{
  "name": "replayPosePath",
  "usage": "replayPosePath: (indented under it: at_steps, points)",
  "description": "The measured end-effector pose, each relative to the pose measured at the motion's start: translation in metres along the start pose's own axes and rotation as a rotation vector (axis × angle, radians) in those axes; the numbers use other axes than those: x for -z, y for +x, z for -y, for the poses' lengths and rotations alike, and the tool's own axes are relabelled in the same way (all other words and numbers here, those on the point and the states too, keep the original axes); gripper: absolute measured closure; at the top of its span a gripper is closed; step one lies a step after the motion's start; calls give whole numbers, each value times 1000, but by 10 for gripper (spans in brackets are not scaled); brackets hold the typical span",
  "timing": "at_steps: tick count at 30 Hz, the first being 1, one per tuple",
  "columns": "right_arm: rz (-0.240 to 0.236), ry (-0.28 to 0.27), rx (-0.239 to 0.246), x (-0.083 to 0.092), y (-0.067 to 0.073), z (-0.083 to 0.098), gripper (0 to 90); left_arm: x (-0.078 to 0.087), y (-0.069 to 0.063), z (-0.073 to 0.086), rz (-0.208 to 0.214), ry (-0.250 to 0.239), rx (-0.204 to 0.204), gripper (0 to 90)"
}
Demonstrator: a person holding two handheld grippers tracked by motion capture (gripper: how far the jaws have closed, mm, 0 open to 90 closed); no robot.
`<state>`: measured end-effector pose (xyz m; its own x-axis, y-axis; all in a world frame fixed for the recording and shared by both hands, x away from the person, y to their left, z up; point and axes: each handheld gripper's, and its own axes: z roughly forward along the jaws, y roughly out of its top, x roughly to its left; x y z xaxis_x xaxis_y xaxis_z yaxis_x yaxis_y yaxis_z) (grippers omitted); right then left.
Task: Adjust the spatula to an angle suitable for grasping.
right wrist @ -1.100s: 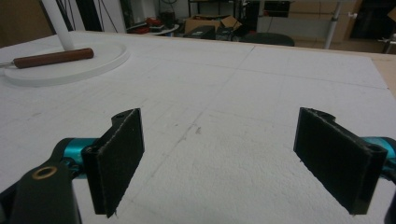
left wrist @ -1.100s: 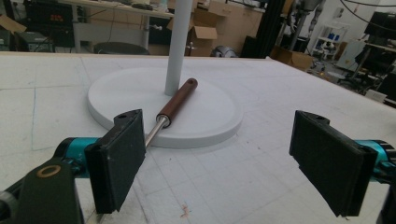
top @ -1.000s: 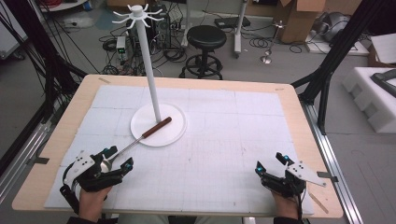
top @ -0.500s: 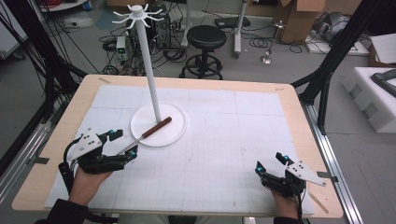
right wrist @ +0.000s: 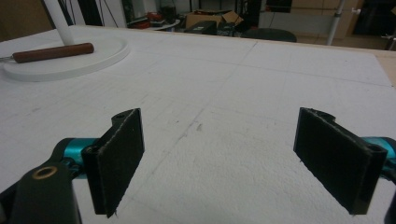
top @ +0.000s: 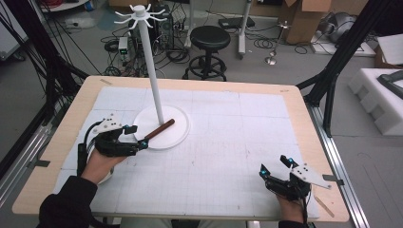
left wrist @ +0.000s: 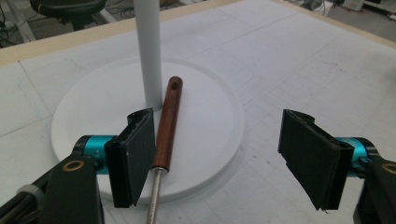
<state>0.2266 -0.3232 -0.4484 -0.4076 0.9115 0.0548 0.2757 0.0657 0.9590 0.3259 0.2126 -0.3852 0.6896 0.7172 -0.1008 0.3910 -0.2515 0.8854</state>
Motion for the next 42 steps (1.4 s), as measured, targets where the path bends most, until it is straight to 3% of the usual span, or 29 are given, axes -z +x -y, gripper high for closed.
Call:
replayPosePath:
  at_steps: [3, 6, 15, 19, 21, 26, 30, 36, 42]
  points:
    - [-2, 0, -1, 0, 0, 0, 150, -2, 7, 4, -20, 48, 7, 285]
    - [-1, -4, 4, 0, -1, 0, 150, 2, 8, 5, -29, 62, 7, 291]
    - [-6, -6, 6, 1, 0, 0, 150, 26, 28, 26, -58, 153, -39, 312]
    - [-3, 0, 10, 0, 1, 0, 150, 35, 34, 28, -36, 132, -37, 314]
    - [1, 1, 12, 0, 1, 0, 150, 35, 34, 28, -22, 131, -42, 313]
    - [2, 1, 14, 0, 1, 0, 150, 23, 34, 32, -13, 201, -67, 316]
    - [3, -5, 17, 1, 2, 0, 150, 18, 41, 35, -20, 237, -49, 323]
    - [4, 6, 15, 0, 2, 0, 150, 17, 43, 35, -2, 229, -31, 323]
    - [9, 13, 11, -1, 1, 0, 150, 14, 40, 35, 12, 246, -43, 327]
